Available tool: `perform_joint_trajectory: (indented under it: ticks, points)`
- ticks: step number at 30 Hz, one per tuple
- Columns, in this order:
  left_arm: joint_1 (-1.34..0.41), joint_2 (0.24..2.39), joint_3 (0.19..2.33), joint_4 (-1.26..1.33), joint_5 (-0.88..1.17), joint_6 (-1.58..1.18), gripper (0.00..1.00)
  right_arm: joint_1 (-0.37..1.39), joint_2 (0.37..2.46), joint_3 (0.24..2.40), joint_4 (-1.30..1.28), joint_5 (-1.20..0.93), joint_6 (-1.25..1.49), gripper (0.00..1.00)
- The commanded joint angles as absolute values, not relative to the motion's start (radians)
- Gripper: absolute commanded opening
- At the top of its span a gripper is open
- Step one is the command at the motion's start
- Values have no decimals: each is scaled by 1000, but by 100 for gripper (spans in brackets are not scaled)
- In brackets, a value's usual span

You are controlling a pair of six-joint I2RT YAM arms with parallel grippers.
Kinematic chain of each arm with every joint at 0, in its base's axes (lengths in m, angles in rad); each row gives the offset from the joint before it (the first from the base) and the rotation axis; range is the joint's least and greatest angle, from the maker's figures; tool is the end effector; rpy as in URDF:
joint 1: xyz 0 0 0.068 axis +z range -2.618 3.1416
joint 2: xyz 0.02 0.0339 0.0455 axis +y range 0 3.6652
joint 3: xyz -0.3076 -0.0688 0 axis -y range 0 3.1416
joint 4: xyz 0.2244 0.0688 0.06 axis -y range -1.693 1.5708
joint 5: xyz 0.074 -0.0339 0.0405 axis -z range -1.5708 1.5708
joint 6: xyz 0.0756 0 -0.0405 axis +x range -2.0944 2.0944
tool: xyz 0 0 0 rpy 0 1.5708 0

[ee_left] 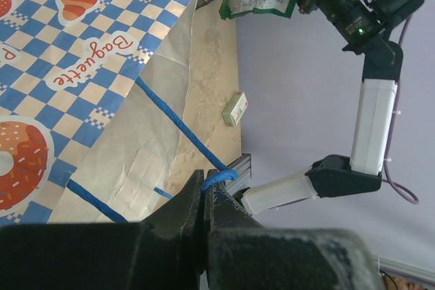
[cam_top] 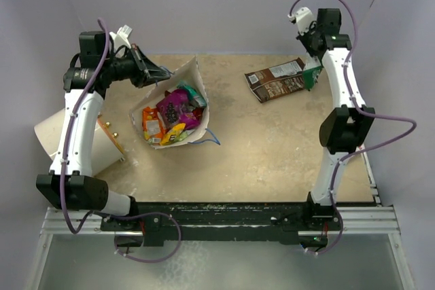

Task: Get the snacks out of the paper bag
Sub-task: Place the snack at the center of the board.

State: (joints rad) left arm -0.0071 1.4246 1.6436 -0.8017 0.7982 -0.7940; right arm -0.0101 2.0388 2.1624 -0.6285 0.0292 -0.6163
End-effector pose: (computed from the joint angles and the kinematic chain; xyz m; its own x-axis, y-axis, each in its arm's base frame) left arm 0.2867 -0.0562 0.4554 -0.8157 -0.4920 -0.3043 0.0302 0.4891 -0.8717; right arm 0.5049 -0.0073 0.4029 -0.4153 -0.5736 -0.7060 -0.2505 0.8182 -0.5174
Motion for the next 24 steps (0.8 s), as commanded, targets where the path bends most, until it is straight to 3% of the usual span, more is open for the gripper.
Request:
perform_joint_trajectory:
  ticks: [1, 5, 9, 15, 18, 24]
  points:
    - [-3, 1436, 1714, -815, 837, -761, 0, 31, 2175, 2240, -537, 41, -775, 0]
    - [-3, 1457, 1734, -817, 843, -761, 0, 148, 2280, 2217, -480, 117, -834, 0]
    - [-2, 1478, 1762, -829, 843, -748, 0, 232, 2252, 1975, -295, 96, -979, 0]
    - [-2, 1478, 1737, -808, 840, -754, 0, 239, 2210, 1885, -290, 34, -956, 2]
    - [-2, 1477, 1720, -778, 842, -771, 0, 239, 2162, 1775, -238, 41, -942, 11]
    - [-2, 1473, 1687, -727, 849, -808, 0, 235, 2074, 1639, -153, -7, -940, 12]
